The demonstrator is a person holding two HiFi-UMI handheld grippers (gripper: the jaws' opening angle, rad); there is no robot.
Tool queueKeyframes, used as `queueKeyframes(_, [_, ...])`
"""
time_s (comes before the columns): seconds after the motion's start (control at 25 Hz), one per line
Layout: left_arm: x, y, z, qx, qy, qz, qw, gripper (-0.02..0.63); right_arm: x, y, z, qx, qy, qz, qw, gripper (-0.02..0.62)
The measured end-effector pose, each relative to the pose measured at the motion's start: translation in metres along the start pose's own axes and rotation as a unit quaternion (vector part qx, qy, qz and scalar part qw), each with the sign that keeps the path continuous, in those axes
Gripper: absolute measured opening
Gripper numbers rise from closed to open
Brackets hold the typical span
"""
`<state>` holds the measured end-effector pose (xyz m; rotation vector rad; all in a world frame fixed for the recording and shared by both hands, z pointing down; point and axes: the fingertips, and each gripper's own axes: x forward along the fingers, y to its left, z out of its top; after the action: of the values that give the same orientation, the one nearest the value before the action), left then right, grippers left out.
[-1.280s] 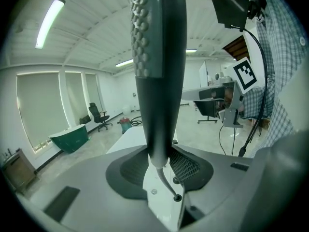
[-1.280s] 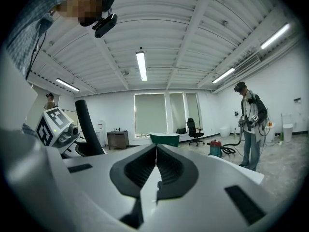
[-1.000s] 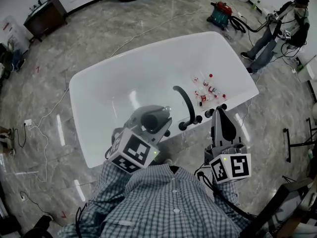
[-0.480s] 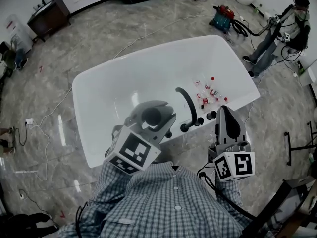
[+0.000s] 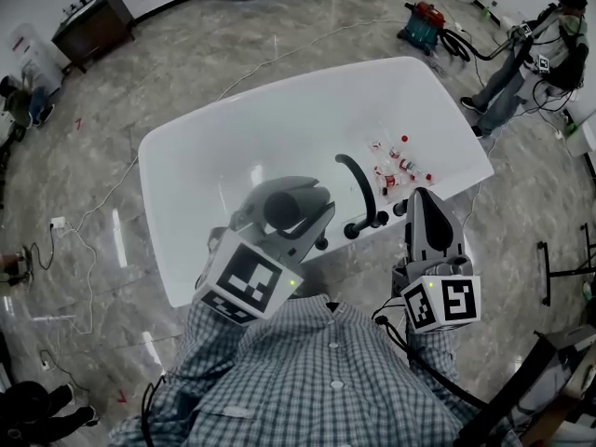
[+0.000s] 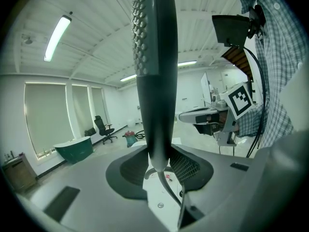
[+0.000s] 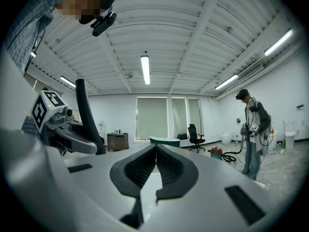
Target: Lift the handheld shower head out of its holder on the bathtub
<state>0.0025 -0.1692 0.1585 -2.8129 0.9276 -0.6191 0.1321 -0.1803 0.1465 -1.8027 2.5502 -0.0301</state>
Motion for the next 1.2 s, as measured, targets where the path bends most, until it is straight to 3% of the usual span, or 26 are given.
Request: queueKeyframes(1.2, [-0.008, 0.008, 0.0, -0.001, -0.015, 0.015, 0.9998, 0.132, -0.004, 0.01, -0.008, -0.022, 0.009, 0.003, 1.0, 0.015])
